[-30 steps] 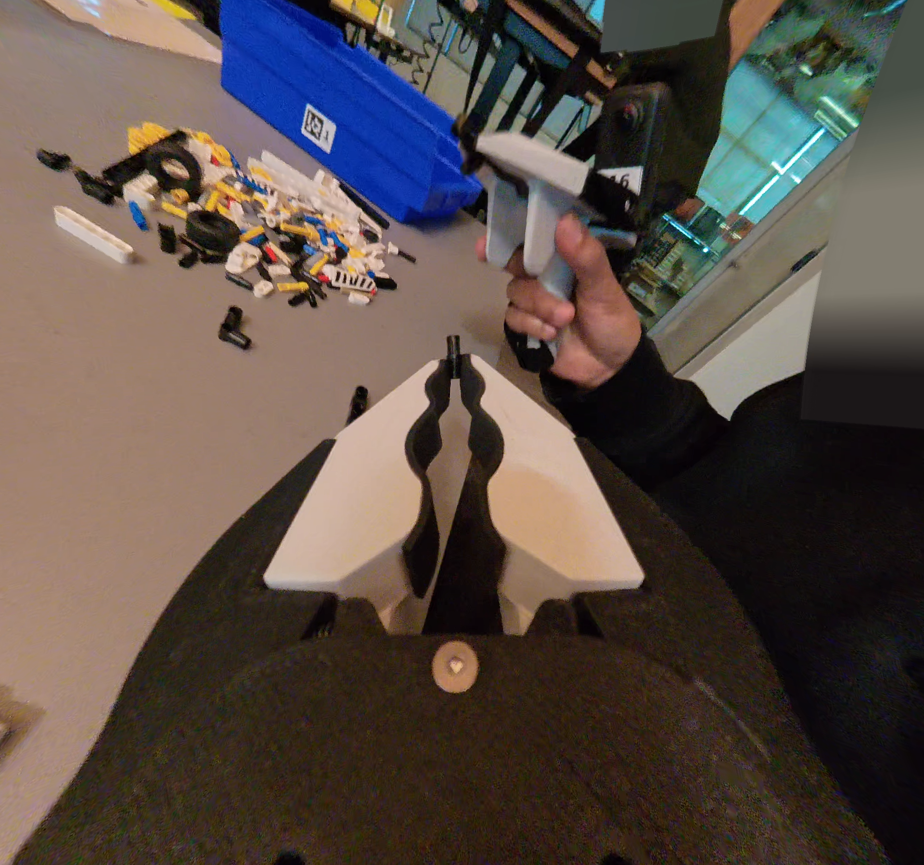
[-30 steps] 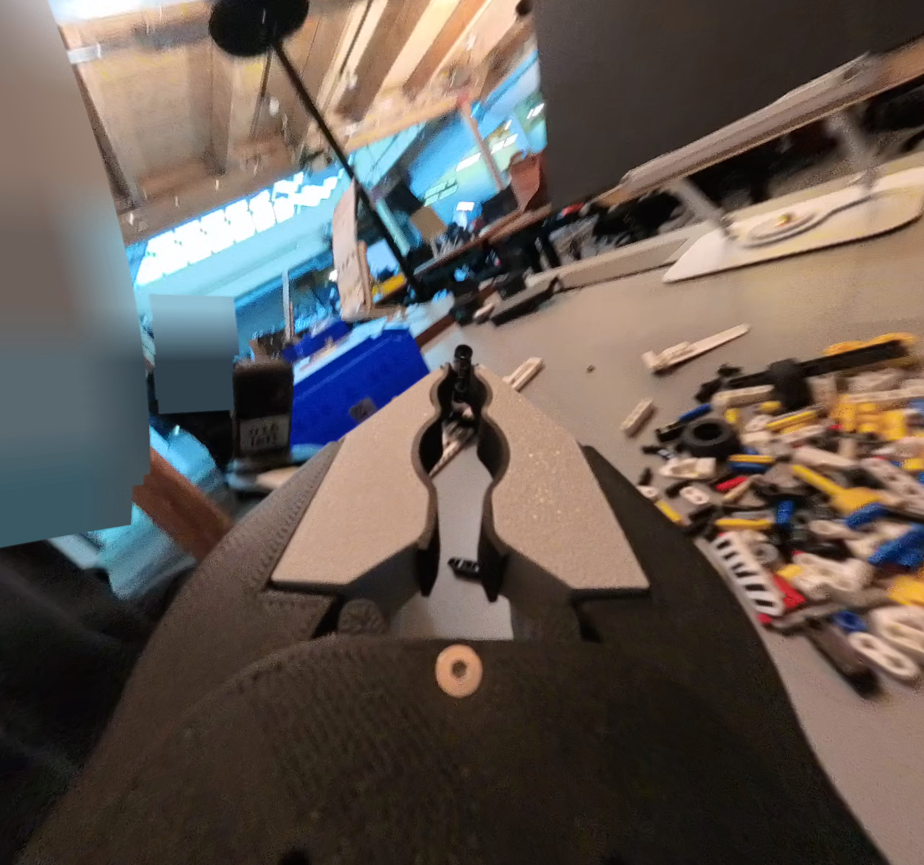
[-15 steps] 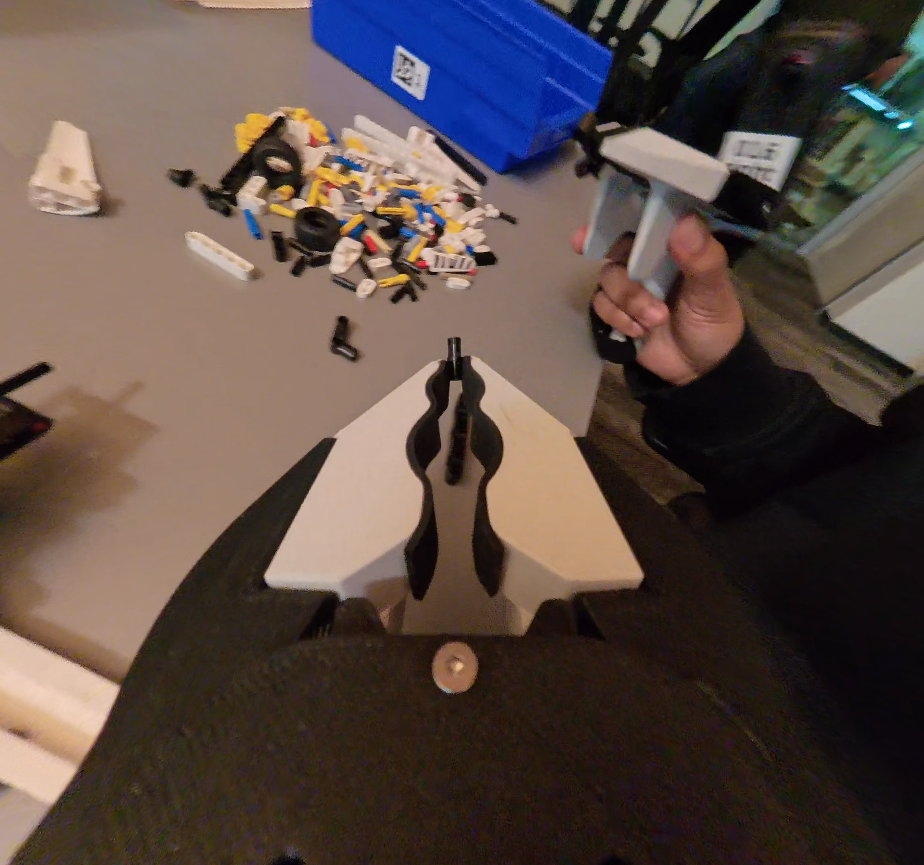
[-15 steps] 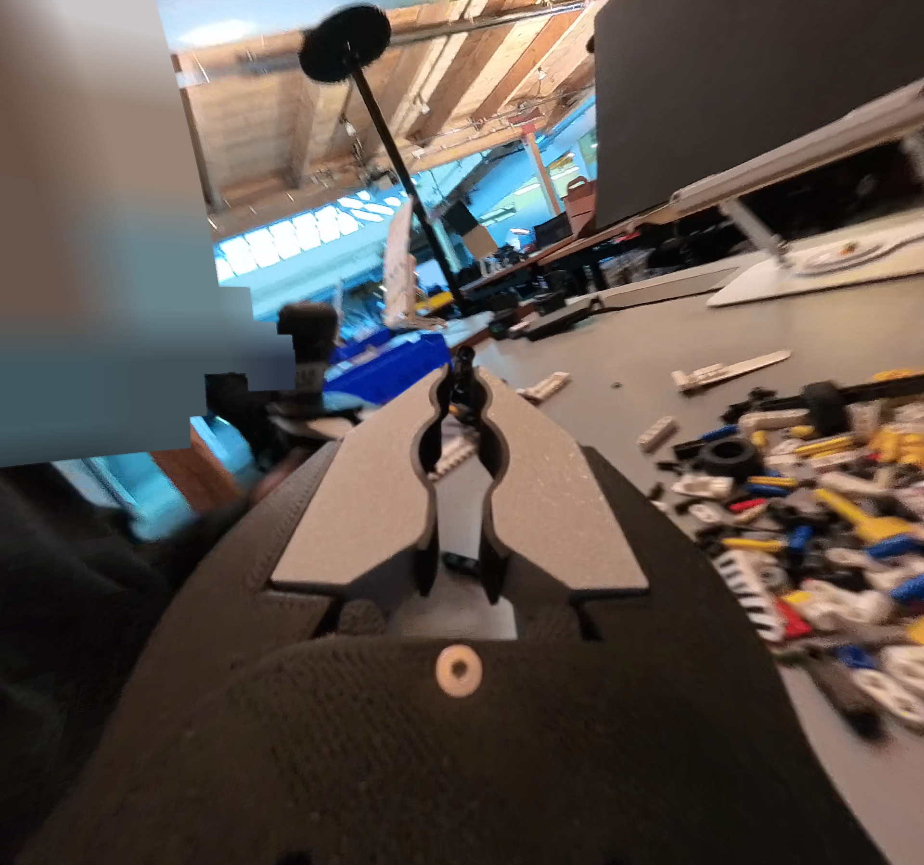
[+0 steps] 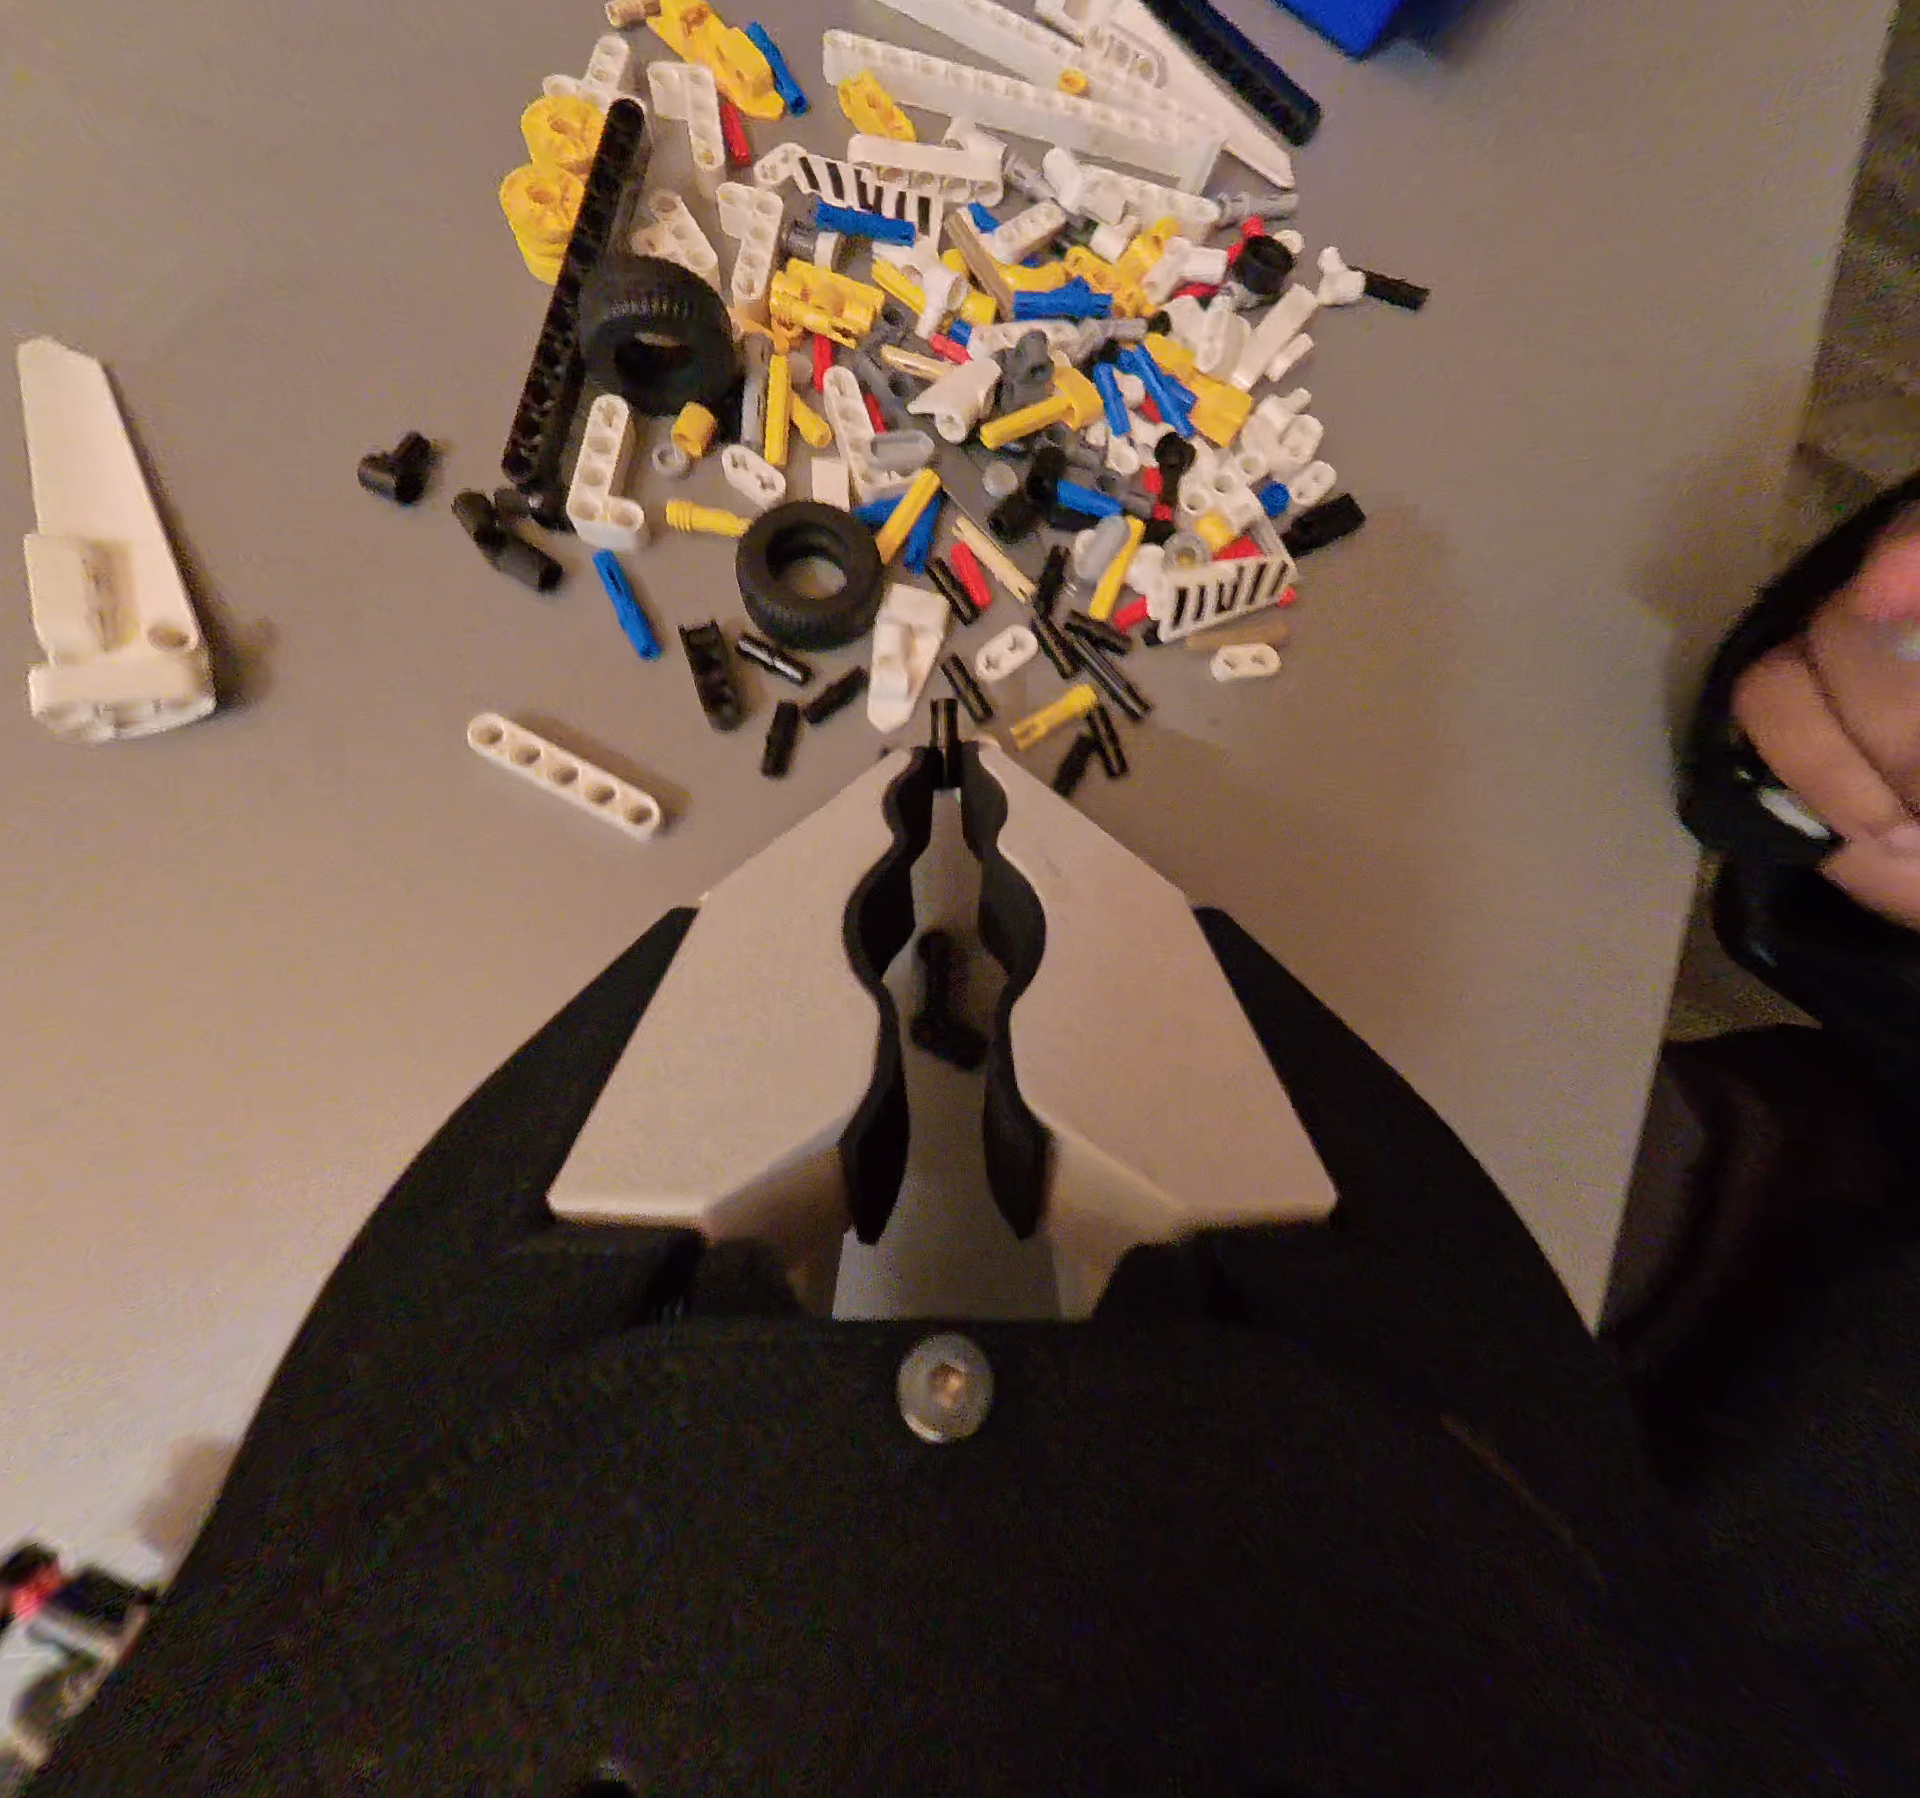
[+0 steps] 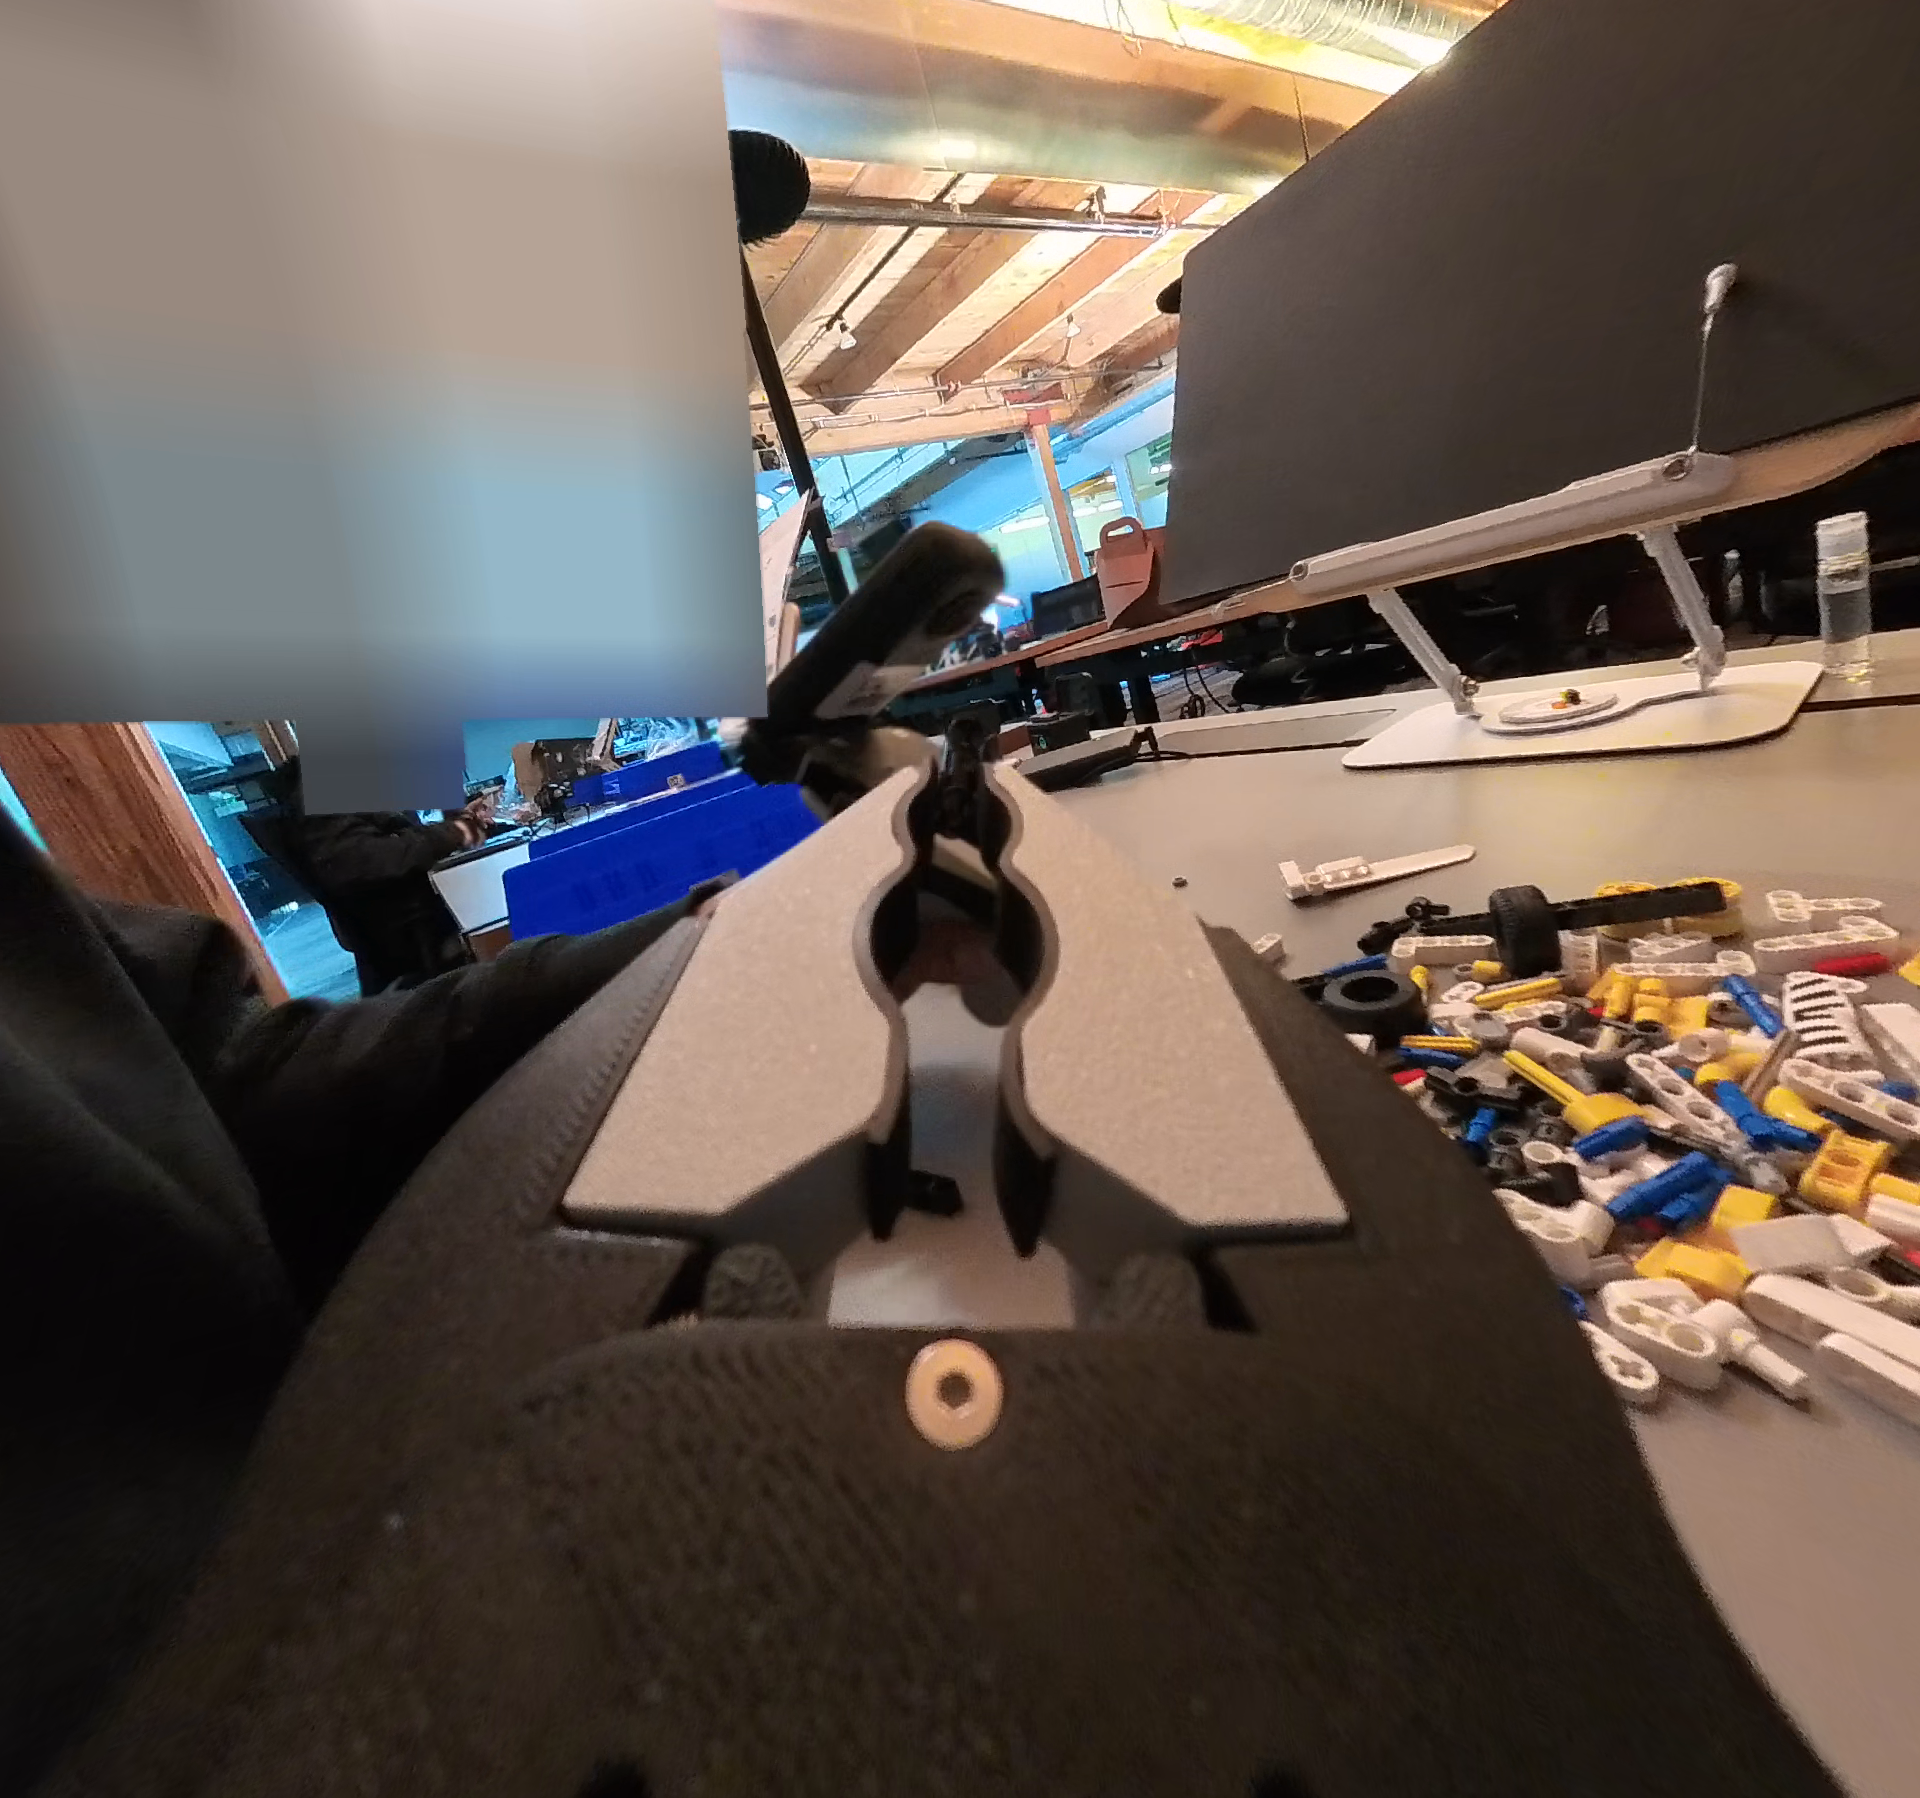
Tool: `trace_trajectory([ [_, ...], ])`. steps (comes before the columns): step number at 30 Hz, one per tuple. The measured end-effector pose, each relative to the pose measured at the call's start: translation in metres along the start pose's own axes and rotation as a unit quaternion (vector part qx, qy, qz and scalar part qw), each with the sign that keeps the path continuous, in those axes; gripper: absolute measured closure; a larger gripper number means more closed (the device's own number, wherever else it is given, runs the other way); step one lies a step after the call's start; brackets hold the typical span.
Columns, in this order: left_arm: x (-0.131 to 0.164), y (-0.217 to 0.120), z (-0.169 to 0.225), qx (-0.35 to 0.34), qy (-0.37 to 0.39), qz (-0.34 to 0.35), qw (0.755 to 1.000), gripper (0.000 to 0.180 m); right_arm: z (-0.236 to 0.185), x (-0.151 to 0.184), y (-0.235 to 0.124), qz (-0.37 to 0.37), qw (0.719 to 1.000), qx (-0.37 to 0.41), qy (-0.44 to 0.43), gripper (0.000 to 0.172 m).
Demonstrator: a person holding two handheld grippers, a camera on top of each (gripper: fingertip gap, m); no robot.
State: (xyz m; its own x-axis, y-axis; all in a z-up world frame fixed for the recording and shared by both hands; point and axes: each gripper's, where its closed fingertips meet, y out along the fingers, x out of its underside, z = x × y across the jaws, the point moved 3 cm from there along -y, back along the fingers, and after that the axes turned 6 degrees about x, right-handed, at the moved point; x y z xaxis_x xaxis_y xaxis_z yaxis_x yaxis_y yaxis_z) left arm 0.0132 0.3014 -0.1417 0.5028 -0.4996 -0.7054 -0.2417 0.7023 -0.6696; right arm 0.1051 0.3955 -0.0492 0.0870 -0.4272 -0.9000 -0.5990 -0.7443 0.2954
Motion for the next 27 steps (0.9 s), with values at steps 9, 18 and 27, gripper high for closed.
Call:
trace_trajectory([
  [9,-0.021,-0.016,0.011,0.055,-0.026,0.089,0.994,0.146,0.006,0.007,0.002,-0.046,0.998,0.035,-0.025,0.167],
  [18,-0.025,-0.064,0.077,0.393,-0.218,0.232,0.862,0.152,-0.005,0.035,0.015,-0.144,0.948,0.100,-0.264,0.166],
  [27,-0.016,-0.065,0.092,0.417,-0.234,0.225,0.849,0.157,-0.021,0.032,0.019,-0.147,0.911,0.108,-0.369,0.166],
])
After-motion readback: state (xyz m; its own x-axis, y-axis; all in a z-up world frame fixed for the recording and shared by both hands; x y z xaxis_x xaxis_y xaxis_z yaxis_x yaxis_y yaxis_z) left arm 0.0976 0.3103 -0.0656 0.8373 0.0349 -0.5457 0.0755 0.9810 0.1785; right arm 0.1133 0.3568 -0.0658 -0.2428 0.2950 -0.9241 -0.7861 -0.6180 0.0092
